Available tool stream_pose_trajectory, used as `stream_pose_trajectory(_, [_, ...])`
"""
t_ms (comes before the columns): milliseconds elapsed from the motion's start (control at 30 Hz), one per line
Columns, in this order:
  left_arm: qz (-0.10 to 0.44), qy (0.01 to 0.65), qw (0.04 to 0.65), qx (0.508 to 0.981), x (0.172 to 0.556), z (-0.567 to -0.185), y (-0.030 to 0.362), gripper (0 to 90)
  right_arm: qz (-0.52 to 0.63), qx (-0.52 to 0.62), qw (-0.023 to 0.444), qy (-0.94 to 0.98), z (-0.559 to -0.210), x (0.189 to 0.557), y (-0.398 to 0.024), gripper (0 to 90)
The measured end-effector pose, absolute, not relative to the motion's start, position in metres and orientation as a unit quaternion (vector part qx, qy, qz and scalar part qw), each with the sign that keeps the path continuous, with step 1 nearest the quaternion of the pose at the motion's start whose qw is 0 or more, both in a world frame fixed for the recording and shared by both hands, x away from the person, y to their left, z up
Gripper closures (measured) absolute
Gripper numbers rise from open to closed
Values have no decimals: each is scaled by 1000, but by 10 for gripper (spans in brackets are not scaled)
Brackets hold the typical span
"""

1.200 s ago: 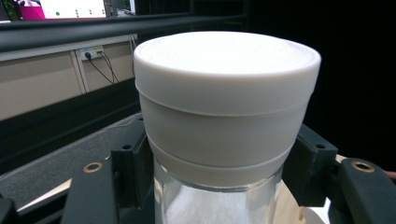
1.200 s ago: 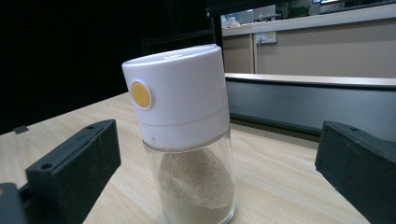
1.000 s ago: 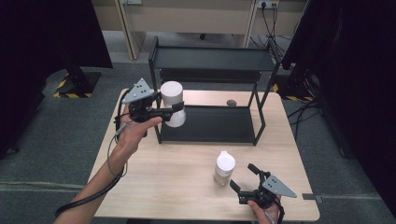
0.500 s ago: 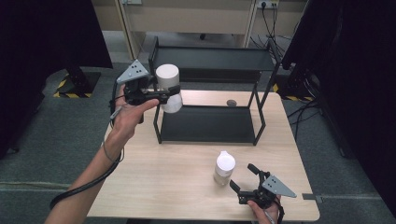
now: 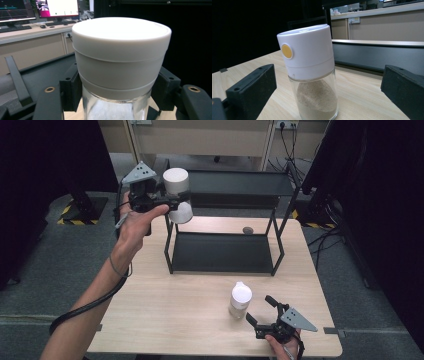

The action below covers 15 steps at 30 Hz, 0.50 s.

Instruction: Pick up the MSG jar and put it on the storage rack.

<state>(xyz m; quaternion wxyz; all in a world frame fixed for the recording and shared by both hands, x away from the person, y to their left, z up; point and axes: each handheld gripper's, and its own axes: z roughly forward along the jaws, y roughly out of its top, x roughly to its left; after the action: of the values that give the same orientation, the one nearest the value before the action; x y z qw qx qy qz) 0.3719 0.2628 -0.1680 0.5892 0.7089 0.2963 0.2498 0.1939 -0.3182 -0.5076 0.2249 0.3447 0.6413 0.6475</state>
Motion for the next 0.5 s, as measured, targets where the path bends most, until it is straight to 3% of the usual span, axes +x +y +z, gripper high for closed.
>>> stream_pose_trajectory(500, [277,334,583,687,387,-143,249,350,648,345,223,641,-508,194,-319,4])
